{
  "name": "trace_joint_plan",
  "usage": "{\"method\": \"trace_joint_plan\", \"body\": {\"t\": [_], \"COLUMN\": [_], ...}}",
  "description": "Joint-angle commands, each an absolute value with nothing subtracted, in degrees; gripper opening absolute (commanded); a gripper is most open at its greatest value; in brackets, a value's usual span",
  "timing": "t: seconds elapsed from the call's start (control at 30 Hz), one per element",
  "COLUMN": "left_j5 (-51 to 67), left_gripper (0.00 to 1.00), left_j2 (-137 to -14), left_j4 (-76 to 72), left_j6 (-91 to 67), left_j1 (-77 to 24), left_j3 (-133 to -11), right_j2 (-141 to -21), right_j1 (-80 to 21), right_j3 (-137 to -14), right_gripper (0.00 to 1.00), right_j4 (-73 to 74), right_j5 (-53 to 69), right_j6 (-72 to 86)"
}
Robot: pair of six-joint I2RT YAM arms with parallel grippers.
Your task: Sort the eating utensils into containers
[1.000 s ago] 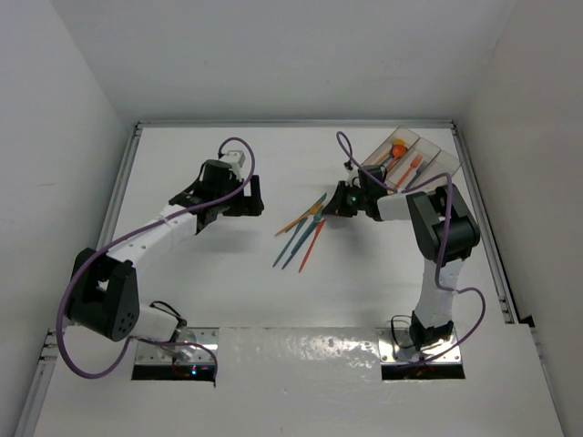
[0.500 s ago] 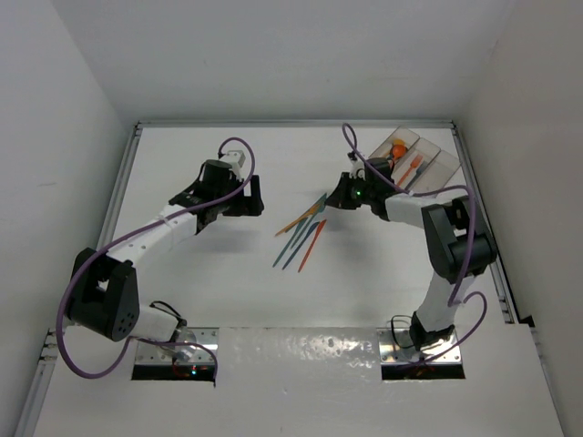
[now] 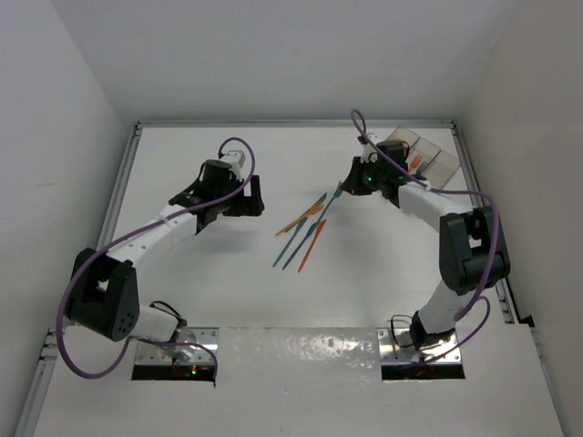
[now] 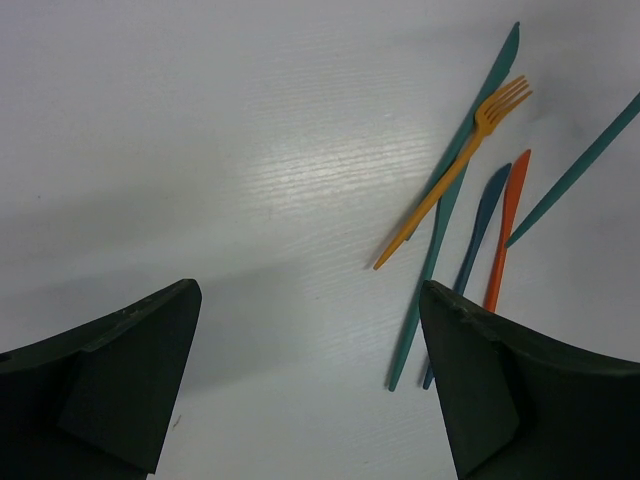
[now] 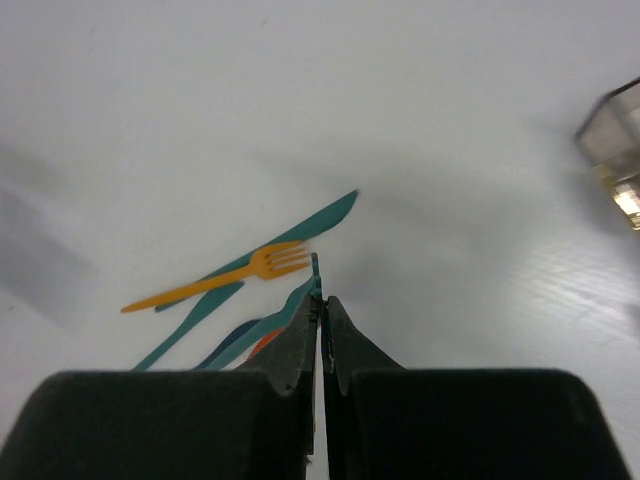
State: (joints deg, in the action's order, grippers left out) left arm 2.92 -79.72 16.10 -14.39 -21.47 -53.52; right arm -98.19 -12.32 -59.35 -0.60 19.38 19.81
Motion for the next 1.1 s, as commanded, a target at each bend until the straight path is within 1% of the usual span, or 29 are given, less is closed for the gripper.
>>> {"method": "trace_joint_plan", "body": {"t": [0.0,0.23,0.47,0.67,0.9,1.07], "left_j5": [3.78,3.87,4.31,4.66,5.8,6.85], "left_gripper": [0.89,0.89,0.89,0.89,0.89,0.89], "left_j2": [-79.36,-79.36,-79.63,-80.42,-82.09,-82.97], "left_j4": [14.33,14.24,14.06,13.89,13.71,13.27], "left_j6": [-13.97,-13.97,-14.06,-13.89,-13.8,-13.71], "left_j1": [-21.01,-21.09,-21.09,-21.09,-21.09,-21.09], "left_j3": [-55.2,-55.11,-54.84,-54.49,-54.58,-54.23], "right_j2": [-95.45,-94.22,-97.99,-102.91,-109.59,-113.54], "right_j1": [-8.89,-2.03,7.1,12.64,14.5,14.68], "right_j3": [-64.24,-68.99,-80.14,-89.81,-99.57,-99.32], "right_gripper": [0.0,0.0,0.0,0.0,0.0,0.0], "right_j4": [2.54,6.58,10.98,14.67,19.94,20.04], "right_j5": [16.44,12.84,10.9,9.23,7.39,7.2], "right_j6": [15.48,11.17,8.7,7.3,4.84,4.57]}}
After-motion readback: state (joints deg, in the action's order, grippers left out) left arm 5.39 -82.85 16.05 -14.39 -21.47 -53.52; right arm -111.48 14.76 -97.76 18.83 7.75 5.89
